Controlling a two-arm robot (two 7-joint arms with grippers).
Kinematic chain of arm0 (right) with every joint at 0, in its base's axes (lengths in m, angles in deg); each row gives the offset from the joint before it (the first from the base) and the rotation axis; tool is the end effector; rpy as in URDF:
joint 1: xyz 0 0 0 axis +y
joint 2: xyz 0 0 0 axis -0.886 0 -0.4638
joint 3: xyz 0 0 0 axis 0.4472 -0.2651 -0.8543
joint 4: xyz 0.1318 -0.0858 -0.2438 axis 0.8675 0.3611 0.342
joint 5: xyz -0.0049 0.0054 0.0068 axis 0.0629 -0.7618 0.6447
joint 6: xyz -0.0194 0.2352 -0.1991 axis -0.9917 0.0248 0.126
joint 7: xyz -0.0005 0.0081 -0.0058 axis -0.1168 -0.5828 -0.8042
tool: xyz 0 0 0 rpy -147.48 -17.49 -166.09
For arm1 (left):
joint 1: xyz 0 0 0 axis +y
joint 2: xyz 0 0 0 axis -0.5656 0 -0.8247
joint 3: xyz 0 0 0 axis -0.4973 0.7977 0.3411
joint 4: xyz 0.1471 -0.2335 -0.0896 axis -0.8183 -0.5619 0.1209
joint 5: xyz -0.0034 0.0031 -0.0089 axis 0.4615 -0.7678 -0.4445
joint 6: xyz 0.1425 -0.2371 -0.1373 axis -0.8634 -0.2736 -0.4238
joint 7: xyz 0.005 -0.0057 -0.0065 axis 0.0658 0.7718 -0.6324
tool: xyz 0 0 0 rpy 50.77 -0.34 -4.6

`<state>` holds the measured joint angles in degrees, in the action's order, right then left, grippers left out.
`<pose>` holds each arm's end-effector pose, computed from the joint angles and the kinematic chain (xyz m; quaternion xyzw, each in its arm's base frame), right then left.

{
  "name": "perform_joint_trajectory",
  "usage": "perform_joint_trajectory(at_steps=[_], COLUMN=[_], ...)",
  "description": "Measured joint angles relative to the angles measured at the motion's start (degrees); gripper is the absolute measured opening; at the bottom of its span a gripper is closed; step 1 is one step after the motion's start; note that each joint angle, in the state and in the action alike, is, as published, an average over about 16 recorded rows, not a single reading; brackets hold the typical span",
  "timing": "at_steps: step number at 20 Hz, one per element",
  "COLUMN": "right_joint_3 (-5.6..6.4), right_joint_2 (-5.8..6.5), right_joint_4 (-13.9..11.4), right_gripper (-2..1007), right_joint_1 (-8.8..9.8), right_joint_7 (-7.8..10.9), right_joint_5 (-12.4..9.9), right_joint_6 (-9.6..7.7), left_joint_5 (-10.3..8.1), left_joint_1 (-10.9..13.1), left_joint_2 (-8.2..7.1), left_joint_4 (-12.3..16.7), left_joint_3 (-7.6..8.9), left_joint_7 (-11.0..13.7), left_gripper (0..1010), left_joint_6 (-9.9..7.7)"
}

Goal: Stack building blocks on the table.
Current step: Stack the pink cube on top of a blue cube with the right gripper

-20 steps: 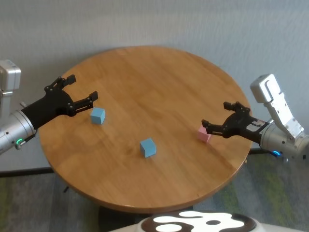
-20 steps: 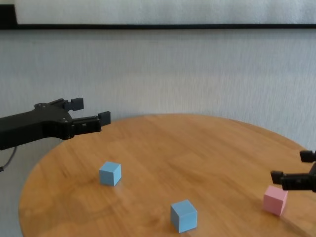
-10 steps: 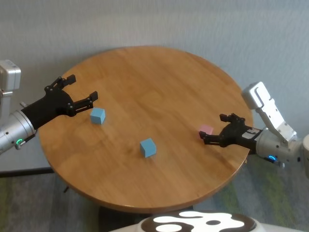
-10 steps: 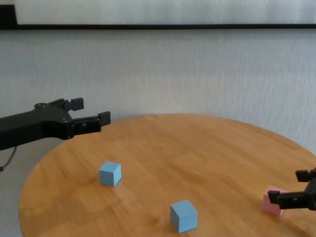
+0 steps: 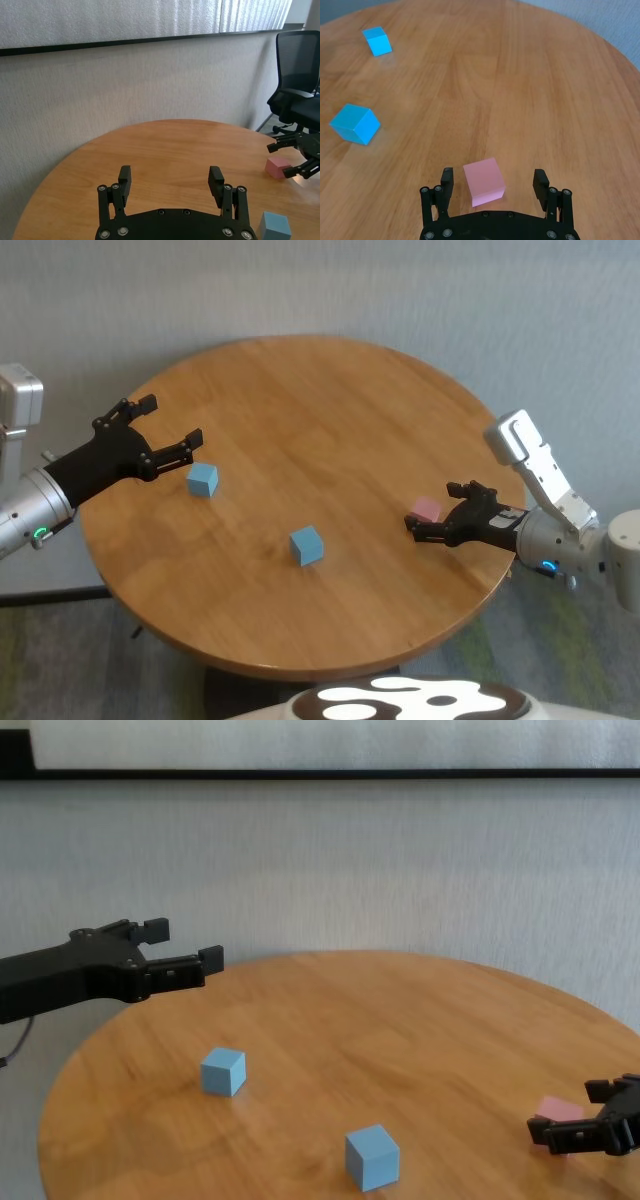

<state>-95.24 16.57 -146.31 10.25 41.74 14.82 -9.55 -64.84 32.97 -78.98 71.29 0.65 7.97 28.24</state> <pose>0.3867 -0.0804 -0.3007 -0.2365 0.0742 -0.4319 0.8672 0.4218 0.0979 -0.2950 0.0083 -0.0323 0.3667 0.9297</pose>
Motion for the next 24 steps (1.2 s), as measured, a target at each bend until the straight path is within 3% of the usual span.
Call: perform_joint_trajectory(at_steps=[8,15,24], right_joint_3=[0.04,0.09,0.11], right_joint_2=[-1.42,-1.73,-1.5], right_joint_4=[1.0,1.2,0.9], right_gripper=[1005,986,810], right_joint_1=[-0.84,-1.05,-0.85], right_joint_7=[-0.2,-0.21,-0.15], right_joint_5=[1.1,1.3,1.1], right_joint_6=[-1.19,-1.32,-1.19], left_joint_5=[0.0,0.0,0.0], left_joint_1=[0.0,0.0,0.0], left_joint_2=[0.0,0.0,0.0], left_joint_4=[0.0,0.0,0.0], left_joint_3=[0.0,0.0,0.0], left_joint_7=[0.0,0.0,0.0], left_gripper=[1000,1000,1000], left_joint_6=[0.0,0.0,0.0])
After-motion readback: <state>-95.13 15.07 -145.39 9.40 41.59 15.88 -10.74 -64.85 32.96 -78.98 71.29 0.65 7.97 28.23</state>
